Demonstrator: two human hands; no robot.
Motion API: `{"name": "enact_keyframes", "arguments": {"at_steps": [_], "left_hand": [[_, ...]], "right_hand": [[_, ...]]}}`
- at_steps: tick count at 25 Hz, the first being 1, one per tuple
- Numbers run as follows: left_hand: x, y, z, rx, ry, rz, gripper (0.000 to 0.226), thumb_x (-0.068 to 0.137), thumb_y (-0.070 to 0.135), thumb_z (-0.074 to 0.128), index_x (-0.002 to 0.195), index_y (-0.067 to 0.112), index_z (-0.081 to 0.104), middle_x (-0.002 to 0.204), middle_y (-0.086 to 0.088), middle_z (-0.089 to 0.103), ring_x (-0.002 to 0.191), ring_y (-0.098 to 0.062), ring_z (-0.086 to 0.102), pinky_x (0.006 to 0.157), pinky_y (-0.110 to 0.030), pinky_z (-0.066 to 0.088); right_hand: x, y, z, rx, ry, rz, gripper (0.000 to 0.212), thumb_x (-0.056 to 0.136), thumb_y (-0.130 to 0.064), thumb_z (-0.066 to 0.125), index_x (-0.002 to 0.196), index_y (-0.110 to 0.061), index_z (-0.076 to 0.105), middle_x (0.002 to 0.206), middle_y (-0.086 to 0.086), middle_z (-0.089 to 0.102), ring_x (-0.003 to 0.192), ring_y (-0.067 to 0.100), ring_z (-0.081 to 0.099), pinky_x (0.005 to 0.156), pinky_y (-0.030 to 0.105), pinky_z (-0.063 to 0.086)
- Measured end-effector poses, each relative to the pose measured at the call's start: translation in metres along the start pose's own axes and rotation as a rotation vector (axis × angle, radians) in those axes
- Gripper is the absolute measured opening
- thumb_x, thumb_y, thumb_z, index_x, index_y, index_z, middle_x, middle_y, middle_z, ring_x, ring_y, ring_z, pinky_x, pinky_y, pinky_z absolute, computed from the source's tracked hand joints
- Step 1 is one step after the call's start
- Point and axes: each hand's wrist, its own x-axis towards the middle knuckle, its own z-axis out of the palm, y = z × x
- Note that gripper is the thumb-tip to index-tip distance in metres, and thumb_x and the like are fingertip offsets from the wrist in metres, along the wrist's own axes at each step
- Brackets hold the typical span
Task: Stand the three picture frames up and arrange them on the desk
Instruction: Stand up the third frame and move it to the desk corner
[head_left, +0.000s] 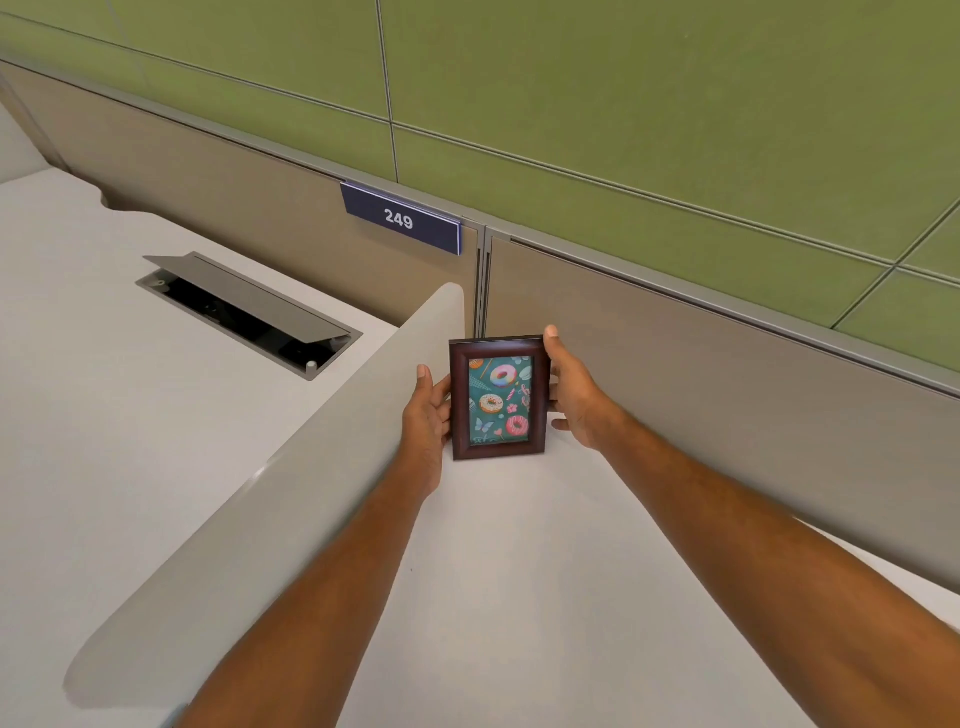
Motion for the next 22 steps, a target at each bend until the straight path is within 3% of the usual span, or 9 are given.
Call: {"name": "enact_keyframes", "arguments": {"at_steps": [2,4,5,8,10,14,19,22], "left_hand": [[-0.008,0.000,-0.001,-0.017,0.018,0.006,0.077,0.106,0.073,0.030,0.157,0.022,0.056,0.149,-0.006,0.068,0.141,-0.031,0.061,0.123,-0.048,0.044],[-0.023,-0.002,-0.001,-0.039,0.050,0.012,0.074,0.108,0.068,0.033,0.162,0.020,0.049,0.157,-0.006,0.060,0.145,-0.024,0.056,0.117,-0.038,0.044],[-0.034,-0.004,0.000,-0.051,0.073,0.006,0.071,0.110,0.065,0.034,0.163,0.019,0.046,0.157,-0.004,0.059,0.142,-0.018,0.054,0.110,-0.031,0.043],[-0.068,-0.016,-0.001,-0.072,0.158,-0.003,0.065,0.110,0.061,0.041,0.164,0.025,0.043,0.162,-0.001,0.052,0.145,-0.012,0.047,0.109,-0.027,0.031],[-0.088,-0.026,-0.008,-0.079,0.205,-0.003,0.063,0.110,0.058,0.045,0.163,0.025,0.044,0.165,0.000,0.050,0.154,-0.015,0.043,0.116,-0.029,0.026],[-0.134,-0.043,-0.014,-0.073,0.202,-0.030,0.055,0.111,0.051,0.047,0.159,0.025,0.049,0.159,0.000,0.058,0.152,-0.016,0.048,0.132,-0.041,0.022],[-0.196,-0.059,0.001,0.023,0.115,-0.121,0.029,0.111,0.048,0.048,0.132,0.033,0.063,0.141,-0.004,0.071,0.139,-0.021,0.056,0.127,-0.048,0.027],[-0.227,-0.063,0.020,0.094,0.041,-0.142,0.047,0.111,0.050,0.049,0.146,0.023,0.062,0.143,-0.006,0.070,0.141,-0.023,0.055,0.126,-0.050,0.029]], "right_hand": [[-0.011,-0.005,-0.001,-0.018,0.002,-0.006,0.068,0.102,-0.081,0.026,0.104,-0.029,0.069,0.110,0.000,0.076,0.108,0.019,0.066,0.124,0.055,0.023],[-0.023,-0.006,-0.004,-0.012,0.001,-0.012,0.079,0.101,-0.082,0.023,0.135,-0.024,0.065,0.140,0.009,0.071,0.136,0.028,0.059,0.129,0.057,0.016],[-0.029,-0.006,-0.007,-0.011,0.008,-0.005,0.086,0.099,-0.084,0.023,0.153,-0.025,0.055,0.155,0.013,0.061,0.150,0.032,0.049,0.131,0.060,0.013],[-0.049,-0.002,-0.021,-0.013,0.015,0.012,0.102,0.091,-0.093,0.026,0.169,-0.029,0.031,0.171,0.013,0.042,0.160,0.032,0.035,0.131,0.062,0.013],[-0.065,0.003,-0.034,-0.008,0.018,0.018,0.110,0.085,-0.098,0.028,0.170,-0.029,0.031,0.171,0.014,0.042,0.158,0.031,0.038,0.130,0.063,0.017],[-0.109,0.014,-0.061,-0.005,0.046,0.007,0.117,0.075,-0.106,0.032,0.156,-0.024,0.052,0.159,0.010,0.057,0.148,0.030,0.050,0.126,0.063,0.027],[-0.177,0.033,-0.088,-0.031,0.022,-0.007,0.112,0.075,-0.105,0.032,0.145,-0.023,0.064,0.146,0.003,0.067,0.137,0.026,0.059,0.119,0.059,0.036],[-0.217,0.044,-0.105,-0.039,0.027,-0.020,0.098,0.082,-0.100,0.035,0.135,-0.026,0.070,0.136,-0.001,0.073,0.130,0.022,0.064,0.119,0.057,0.040]]}}
